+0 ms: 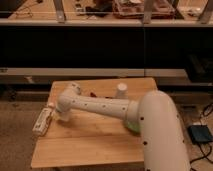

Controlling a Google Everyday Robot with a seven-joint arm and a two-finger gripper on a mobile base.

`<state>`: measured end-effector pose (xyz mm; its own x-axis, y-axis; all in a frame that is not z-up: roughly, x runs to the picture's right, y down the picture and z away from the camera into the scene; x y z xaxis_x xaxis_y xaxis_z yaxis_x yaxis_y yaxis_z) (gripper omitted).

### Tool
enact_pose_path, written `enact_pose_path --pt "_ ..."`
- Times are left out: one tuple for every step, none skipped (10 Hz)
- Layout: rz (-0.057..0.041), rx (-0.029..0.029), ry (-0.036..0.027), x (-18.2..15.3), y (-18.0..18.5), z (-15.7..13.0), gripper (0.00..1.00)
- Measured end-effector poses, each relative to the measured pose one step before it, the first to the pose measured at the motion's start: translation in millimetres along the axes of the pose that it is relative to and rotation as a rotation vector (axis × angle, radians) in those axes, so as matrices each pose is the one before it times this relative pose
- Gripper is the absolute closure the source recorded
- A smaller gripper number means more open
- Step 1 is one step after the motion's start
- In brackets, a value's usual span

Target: Wipe the white sponge on the table

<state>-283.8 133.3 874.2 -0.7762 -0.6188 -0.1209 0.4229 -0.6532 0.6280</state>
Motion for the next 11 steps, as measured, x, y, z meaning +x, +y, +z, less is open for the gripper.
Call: enact_pose_path --pt "0.00112 0.00331 -0.00433 2.65 0.91 4.58 0.57" --pt "0.00502 0.00207 -0.00395 2.46 3.27 3.89 0.57" --pt "0.01311 0.00122 -0.00465 1.93 6.94 3.50 0.57" --pt "0.01014 0.00143 -0.00297 0.73 4.61 1.48 0.57" --pt "0.01760 0.00271 -0.00933 -2.23 7.46 3.44 0.57" --pt "0.01876 0.00189 -0.01270 -3.87 8.75 3.83 0.57" --pt "0.01298 0.00220 -0.00600 -1.90 5.15 2.21 0.57" --pt "0.01786 0.00532 -0.00232 -0.80 5.11 2.12 0.57" --pt "0.02638 0.00210 0.00430 -1.63 9.07 0.80 0.57" --pt "0.01919 -0.00184 0.00419 -2.22 8.00 -1.12 0.57" --pt "0.01831 -0.00484 0.00679 -1.93 8.95 -3.21 0.57"
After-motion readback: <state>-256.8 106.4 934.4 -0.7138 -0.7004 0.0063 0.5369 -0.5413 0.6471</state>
